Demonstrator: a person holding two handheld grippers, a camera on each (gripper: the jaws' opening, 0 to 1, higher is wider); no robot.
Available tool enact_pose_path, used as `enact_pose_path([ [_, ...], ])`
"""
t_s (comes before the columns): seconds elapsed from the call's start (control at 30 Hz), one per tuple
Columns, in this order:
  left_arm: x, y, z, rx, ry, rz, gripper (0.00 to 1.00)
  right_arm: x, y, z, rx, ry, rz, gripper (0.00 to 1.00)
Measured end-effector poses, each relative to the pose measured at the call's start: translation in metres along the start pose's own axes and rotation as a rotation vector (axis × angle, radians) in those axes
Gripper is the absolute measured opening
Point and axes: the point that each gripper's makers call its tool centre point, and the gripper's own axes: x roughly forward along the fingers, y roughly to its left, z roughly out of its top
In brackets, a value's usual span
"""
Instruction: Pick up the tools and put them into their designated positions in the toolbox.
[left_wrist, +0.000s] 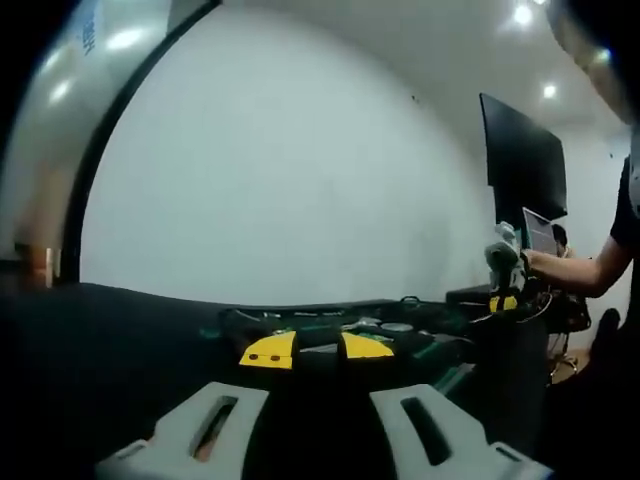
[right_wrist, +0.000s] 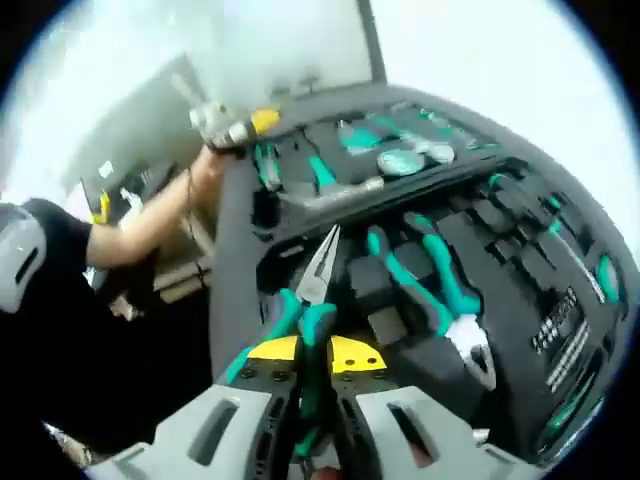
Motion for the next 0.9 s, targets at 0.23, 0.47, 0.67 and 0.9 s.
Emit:
enact_pose_path([
  [0.23, 0.002, 0.000, -0.003, 0.012, 0.018, 0.006, 0.16, -0.032, -0.084, -0.024, 0.443, -0.008, -0.551, 0.07],
  [0.47, 0.003, 0.012, -0.009, 0.024, 0.036, 0.016, 0.16, -0.028, -0.108, 0.001, 0.316, -0.007, -0.724, 0.08],
  [0.67, 0.004, 0.023, -0.010, 0.018, 0.030, 0.017, 0.16, -0.033, -0.082, 0.008, 0.130, -0.072, -0.644, 0.13],
  [0.9, 0.005, 0.027, -0.011, 0.014, 0.028, 0.012, 0.16, -0.086, -0.082, 0.013, -0.045, -0.215, -0.724, 0.09],
])
